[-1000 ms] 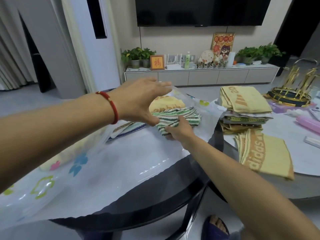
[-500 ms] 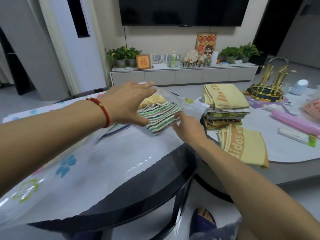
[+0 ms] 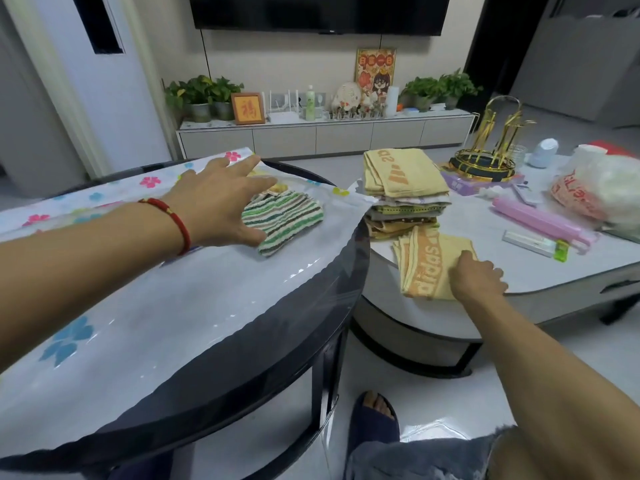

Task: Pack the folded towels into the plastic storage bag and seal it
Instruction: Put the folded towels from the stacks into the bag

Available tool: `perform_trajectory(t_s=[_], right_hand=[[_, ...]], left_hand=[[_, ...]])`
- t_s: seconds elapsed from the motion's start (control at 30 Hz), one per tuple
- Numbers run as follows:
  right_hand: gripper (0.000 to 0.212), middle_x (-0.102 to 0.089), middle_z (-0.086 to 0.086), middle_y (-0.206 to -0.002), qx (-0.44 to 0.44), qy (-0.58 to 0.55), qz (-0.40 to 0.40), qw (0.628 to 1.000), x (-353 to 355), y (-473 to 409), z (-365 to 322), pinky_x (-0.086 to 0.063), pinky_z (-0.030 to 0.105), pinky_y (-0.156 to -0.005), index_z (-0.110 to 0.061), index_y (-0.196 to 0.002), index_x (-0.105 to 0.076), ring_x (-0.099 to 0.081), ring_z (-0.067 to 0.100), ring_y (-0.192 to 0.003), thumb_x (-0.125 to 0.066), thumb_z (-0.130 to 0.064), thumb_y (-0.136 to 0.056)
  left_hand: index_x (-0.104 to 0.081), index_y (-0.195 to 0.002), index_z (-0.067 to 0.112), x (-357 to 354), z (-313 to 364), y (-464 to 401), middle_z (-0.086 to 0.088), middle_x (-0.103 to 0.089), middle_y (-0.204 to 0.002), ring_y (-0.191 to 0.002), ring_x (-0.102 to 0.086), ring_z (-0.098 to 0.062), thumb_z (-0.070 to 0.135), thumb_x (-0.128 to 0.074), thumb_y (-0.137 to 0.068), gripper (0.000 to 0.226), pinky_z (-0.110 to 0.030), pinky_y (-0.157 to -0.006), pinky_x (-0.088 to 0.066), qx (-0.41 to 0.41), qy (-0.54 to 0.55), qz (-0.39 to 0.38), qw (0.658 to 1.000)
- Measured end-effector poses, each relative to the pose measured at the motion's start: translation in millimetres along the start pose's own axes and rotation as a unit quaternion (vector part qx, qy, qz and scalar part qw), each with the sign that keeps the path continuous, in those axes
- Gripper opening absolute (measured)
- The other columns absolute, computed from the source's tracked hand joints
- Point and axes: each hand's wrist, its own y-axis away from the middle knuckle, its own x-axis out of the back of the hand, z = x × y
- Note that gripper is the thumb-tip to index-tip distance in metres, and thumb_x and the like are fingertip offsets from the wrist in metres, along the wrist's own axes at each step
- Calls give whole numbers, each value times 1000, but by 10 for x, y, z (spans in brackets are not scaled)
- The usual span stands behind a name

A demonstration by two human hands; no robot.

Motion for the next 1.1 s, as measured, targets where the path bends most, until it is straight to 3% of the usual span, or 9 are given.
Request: perform_trajectory(t_s=[0.13, 0.27, 0.37, 0.47, 0.53, 0.7, 0.77, 1.0, 1.1], right_hand=[[42, -49, 26, -135, -5, -120, -11, 993, 69, -68, -33, -45, 53, -102, -18, -141, -44, -47, 45, -125, -48, -9, -100], [36, -56, 20, -121, 10, -299, -44, 953, 184, 14, -96, -57, 47, -72, -21, -121, -56, -58, 35, -90, -61, -3, -91], [38, -60, 24, -123, -18, -486, -124, 865, 321, 114, -180, -55, 40, -56, -17, -119, -63, -60, 35, -81, -64, 7, -89], [42, -57, 21, -127, -4, -608, -200, 768, 495, 311, -216, -55, 35, -39, -15, -120, -66, -62, 38, -96, -60, 14, -90], [42, -59, 17, -132, 19, -662, -237, 711, 619, 440, -218, -58, 33, -43, -15, -121, -67, -61, 37, -112, -55, 13, -92], [48, -71, 8, -135, 114, -714, -356, 592, 897, 731, -190, -64, 36, -65, -23, -129, -74, -75, 27, -109, -74, -17, -81], [51, -72, 6, -134, 172, -697, -386, 580, 922, 883, -319, -64, 40, -78, -25, -128, -74, -73, 26, -114, -80, -26, -77], [38, -76, 13, -117, 305, -546, -522, 579, 637, 1600, -1427, -64, 35, -72, -17, -119, -76, -76, 26, -94, -78, -6, -83], [35, -76, 14, -121, 311, -565, -484, 592, 514, 1856, -1903, -65, 35, -73, -17, -122, -75, -73, 27, -95, -69, 0, -92]], left_hand=[[-32, -146, 51, -6, -24, 45, -1, -20, -164, -141, -30, -37, 66, -67, -74, 82, -62, -102, -43, 10, 5, 12, 1000], [-38, -142, 55, -61, -37, 251, -1, -20, -164, -136, -37, -34, 65, -66, -76, 73, -56, -95, -49, 32, 3, 25, 999], [-44, -138, 53, -119, -70, 488, -1, -22, -163, -134, -38, -35, 61, -66, -77, 65, -54, -95, -48, 34, -23, 19, 999], [-50, -135, 50, -131, -159, 684, -3, -26, -161, -130, -40, -36, 62, -61, -80, 58, -53, -92, -49, 53, -43, 16, 998], [-47, -139, 48, -90, -227, 750, -2, -27, -162, -129, -43, -37, 59, -58, -84, 57, -53, -91, -50, 70, -40, 24, 996], [-36, -149, 34, 98, -377, 741, 7, -27, -162, -130, -47, -34, 52, -56, -87, 68, -54, -95, -49, 79, 8, 32, 996], [-35, -150, 32, 201, -447, 713, 9, -29, -161, -130, -48, -33, 50, -58, -87, 69, -52, -97, -49, 59, 14, 40, 997], [-31, -153, 25, 502, -693, 579, 3, -36, -158, -134, -43, -32, 53, -69, -77, 90, -54, -101, -46, 57, 20, 35, 998], [-30, -154, 25, 568, -732, 546, 0, -40, -156, -134, -43, -31, 52, -71, -77, 91, -54, -103, -45, 75, 40, 31, 996]])
